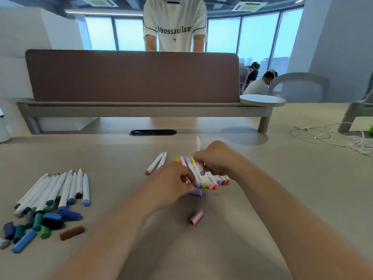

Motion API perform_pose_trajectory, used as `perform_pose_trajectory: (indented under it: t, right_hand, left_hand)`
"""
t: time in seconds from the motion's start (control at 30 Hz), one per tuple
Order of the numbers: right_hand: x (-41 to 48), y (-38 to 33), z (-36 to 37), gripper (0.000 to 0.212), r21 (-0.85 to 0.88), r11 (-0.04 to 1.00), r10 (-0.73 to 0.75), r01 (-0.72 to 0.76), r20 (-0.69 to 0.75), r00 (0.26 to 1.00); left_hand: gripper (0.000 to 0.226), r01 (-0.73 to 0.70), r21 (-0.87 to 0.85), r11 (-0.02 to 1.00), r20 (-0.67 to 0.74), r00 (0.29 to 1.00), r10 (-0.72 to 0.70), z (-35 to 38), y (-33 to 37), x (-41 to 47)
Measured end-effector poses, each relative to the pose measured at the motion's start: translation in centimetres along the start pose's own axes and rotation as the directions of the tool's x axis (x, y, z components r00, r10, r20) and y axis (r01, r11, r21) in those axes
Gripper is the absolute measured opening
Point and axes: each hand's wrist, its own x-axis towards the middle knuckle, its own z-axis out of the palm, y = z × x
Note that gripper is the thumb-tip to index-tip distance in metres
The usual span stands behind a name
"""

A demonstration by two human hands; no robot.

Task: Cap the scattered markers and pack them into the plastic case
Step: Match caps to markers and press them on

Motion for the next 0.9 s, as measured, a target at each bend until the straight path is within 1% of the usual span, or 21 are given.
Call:
perform_pose_trajectory:
  t: [0.1, 0.23, 0.33, 0.4, 0.47, 0.5, 0.53, 0.57, 0.6, 0.63, 0.7, 0.77, 0.8, 0.83, 0.9]
  right_hand:
    - [-0.2, 0.9, 0.1, 0.031, 0.052, 0.999, -0.005, 0.005, -0.009, 1.0]
    - [-0.2, 1.6, 0.4, 0.035, 0.093, 0.995, -0.041, 0.043, -0.029, 0.999]
    - [-0.2, 2.2, 0.5, 0.033, 0.16, 0.983, -0.081, 0.091, -0.069, 0.994]
    - [-0.2, 2.4, 0.6, 0.032, 0.168, 0.979, -0.102, 0.115, -0.088, 0.991]
    - [-0.2, 2.4, 0.6, 0.029, 0.163, 0.977, -0.123, 0.139, -0.107, 0.987]
    - [-0.1, 2.4, 0.7, 0.026, 0.187, 0.97, -0.133, 0.152, -0.114, 0.985]
    - [-0.1, 2.4, 0.7, 0.022, 0.227, 0.959, -0.145, 0.169, -0.115, 0.983]
    - [-0.2, 2.4, 0.8, 0.018, 0.259, 0.948, -0.164, 0.186, -0.106, 0.981]
    - [-0.4, 2.3, 0.8, 0.015, 0.278, 0.939, -0.188, 0.204, -0.083, 0.979]
    - [-0.7, 2.1, 1.0, 0.013, 0.291, 0.932, -0.214, 0.216, -0.04, 0.976]
    - [-1.4, 1.7, 1.3, 0.014, 0.333, 0.917, -0.259, 0.219, 0.081, 0.962]
    - [-1.9, 1.3, 1.8, 0.016, 0.363, 0.906, -0.302, 0.219, 0.19, 0.934]
    - [-2.1, 1.2, 2.0, 0.014, 0.363, 0.904, -0.323, 0.227, 0.229, 0.918]
    - [-2.2, 1.0, 2.2, 0.01, 0.357, 0.904, -0.336, 0.234, 0.258, 0.906]
    - [-2.2, 1.1, 2.4, 0.004, 0.343, 0.909, -0.342, 0.237, 0.288, 0.894]
  left_hand:
    - [0.017, -0.045, 0.079, 0.996, 0.035, 0.998, 0.042, 0.6, 0.1, 0.1]
    - [0.016, -0.099, 0.16, 0.982, 0.068, 0.994, 0.089, 1.3, -0.3, 0.7]
    - [0.015, -0.08, 0.189, 0.979, 0.076, 0.995, 0.066, 1.4, -0.5, 1.0]
    - [0.012, -0.05, 0.186, 0.981, 0.065, 0.997, 0.039, 1.0, -0.4, 0.8]
    - [0.013, -0.013, 0.091, 0.996, -0.016, 1.0, 0.015, 0.2, -0.5, 0.6]
    - [0.012, -0.007, -0.001, 1.0, -0.077, 0.997, 0.006, -0.4, -0.7, 0.6]
    - [0.008, -0.001, -0.134, 0.991, -0.145, 0.989, -0.018, -0.9, -1.1, 0.7]
    - [0.003, 0.011, -0.296, 0.955, -0.204, 0.976, -0.074, -1.4, -1.4, 0.7]
    - [0.009, 0.022, -0.463, 0.886, -0.244, 0.958, -0.152, -1.7, -1.8, 0.7]
    - [0.016, 0.027, -0.612, 0.79, -0.262, 0.936, -0.234, -1.9, -2.1, 0.8]
    - [0.021, 0.02, -0.813, 0.581, -0.232, 0.905, -0.356, -2.1, -2.7, 1.0]
    - [0.018, 0.01, -0.912, 0.41, -0.176, 0.893, -0.414, -2.2, -3.0, 1.1]
    - [0.016, 0.005, -0.94, 0.341, -0.153, 0.888, -0.434, -2.2, -3.1, 1.1]
    - [0.015, -0.001, -0.958, 0.288, -0.136, 0.882, -0.45, -2.3, -3.2, 1.2]
    - [0.013, -0.011, -0.973, 0.23, -0.122, 0.873, -0.472, -2.4, -3.4, 1.3]
